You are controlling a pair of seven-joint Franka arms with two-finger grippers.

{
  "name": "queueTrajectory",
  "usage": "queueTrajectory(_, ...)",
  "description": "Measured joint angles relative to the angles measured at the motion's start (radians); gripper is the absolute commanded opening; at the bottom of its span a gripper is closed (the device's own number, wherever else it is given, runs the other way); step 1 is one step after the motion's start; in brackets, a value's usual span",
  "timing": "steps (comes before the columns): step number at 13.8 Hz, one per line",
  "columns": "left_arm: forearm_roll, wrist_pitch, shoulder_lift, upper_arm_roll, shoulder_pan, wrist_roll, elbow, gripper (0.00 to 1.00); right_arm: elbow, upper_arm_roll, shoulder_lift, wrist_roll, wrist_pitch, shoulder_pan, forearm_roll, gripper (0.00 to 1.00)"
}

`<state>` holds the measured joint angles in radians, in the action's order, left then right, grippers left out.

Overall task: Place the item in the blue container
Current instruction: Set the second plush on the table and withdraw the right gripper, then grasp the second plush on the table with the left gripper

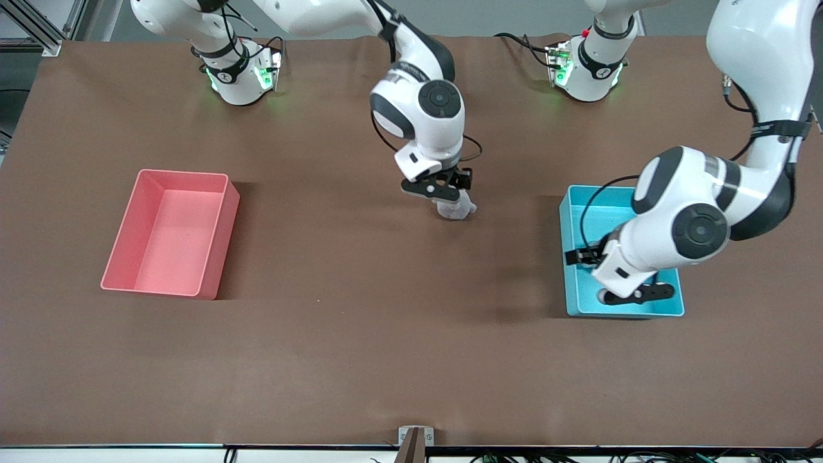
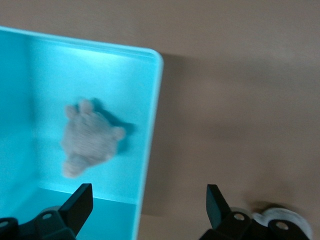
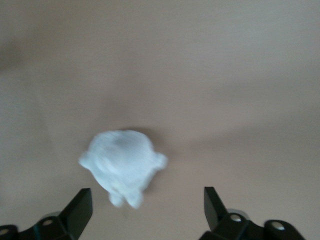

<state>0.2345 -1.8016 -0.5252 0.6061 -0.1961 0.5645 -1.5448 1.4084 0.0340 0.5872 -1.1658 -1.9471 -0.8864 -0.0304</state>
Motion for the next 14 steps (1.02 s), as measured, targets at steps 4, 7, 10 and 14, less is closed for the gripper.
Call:
queueTrajectory(4,-0.011,-0.013,-0.04,0.006,0.171,0.352,-0.055,1.0,0.045,-0.007,-0.27,0.14,0.314,0.104,0.002,1.0)
queueTrajectory(7,-0.048,-0.189,-0.084,0.007,0.258,0.598,-0.161,1.0,0.192,-0.011,-0.523,0.352,0.429,0.26,0.003,1.0)
queueTrajectory(10,-0.07,-0.269,-0.113,0.011,0.315,0.75,-0.202,1.0,0.35,-0.016,-0.708,0.618,0.435,0.458,0.004,1.0)
queueTrajectory(14,-0.075,-0.36,-0.184,0.011,0.338,0.883,-0.232,0.99,0.418,-0.019,-0.751,1.014,0.378,0.753,0.003,1.0)
